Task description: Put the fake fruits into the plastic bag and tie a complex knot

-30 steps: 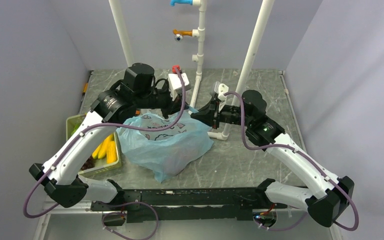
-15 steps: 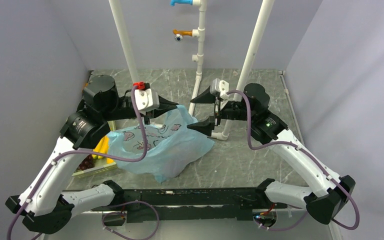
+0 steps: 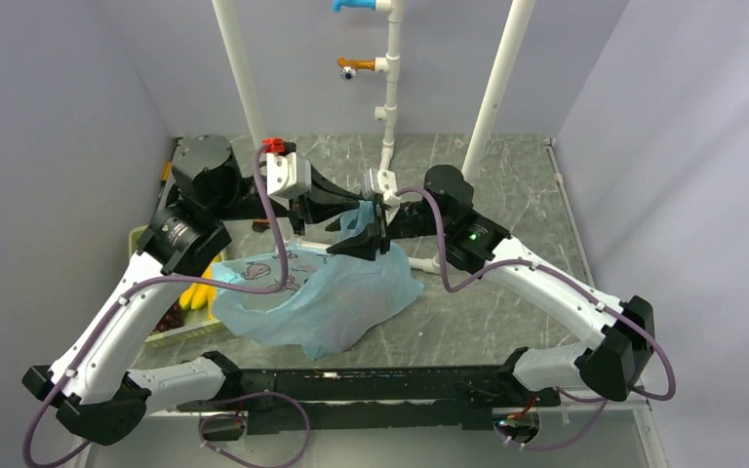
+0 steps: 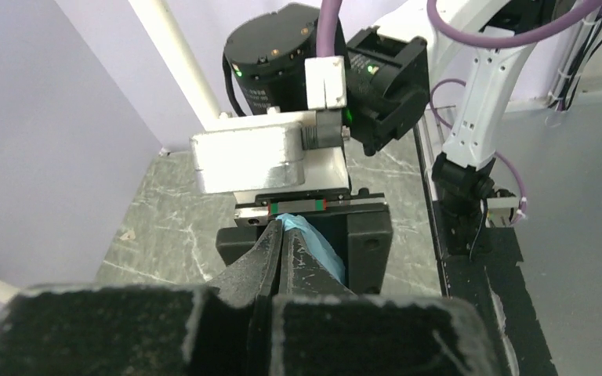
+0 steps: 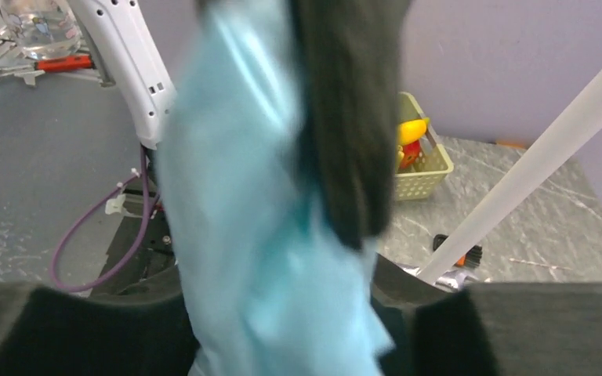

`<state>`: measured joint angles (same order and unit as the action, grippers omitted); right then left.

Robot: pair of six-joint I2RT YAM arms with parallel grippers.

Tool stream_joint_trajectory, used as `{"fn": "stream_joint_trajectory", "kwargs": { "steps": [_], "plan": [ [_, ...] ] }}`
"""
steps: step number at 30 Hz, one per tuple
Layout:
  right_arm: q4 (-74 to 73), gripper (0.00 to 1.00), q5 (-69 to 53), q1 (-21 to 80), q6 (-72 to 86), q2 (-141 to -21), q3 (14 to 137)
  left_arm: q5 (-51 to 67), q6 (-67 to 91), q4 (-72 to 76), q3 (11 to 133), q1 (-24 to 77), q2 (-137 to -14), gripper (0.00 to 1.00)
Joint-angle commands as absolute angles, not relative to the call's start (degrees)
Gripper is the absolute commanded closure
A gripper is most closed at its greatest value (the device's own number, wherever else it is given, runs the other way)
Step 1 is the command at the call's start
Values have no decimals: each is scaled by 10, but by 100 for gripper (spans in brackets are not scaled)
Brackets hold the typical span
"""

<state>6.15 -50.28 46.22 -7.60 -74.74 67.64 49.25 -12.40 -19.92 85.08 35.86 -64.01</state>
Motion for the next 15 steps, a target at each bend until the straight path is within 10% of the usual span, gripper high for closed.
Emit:
{"fn": "stream_joint_trajectory", "kwargs": {
  "steps": [1, 3, 7, 15],
  "plan": [
    [106, 67, -509, 462, -88, -749, 654, 497, -58, -133, 863, 339, -613, 100],
    [99, 92, -494, 461, -96, -740, 633, 492, -21, -139, 874, 303, -603, 100],
    [84, 100, -461, 460, -101, -710, 604, 484, 36, -284, 916, 165, -584, 25],
    [70, 100, -440, 455, -109, -691, 587, 443, -358, -761, 859, 107, -535, 1]
  ]
}}
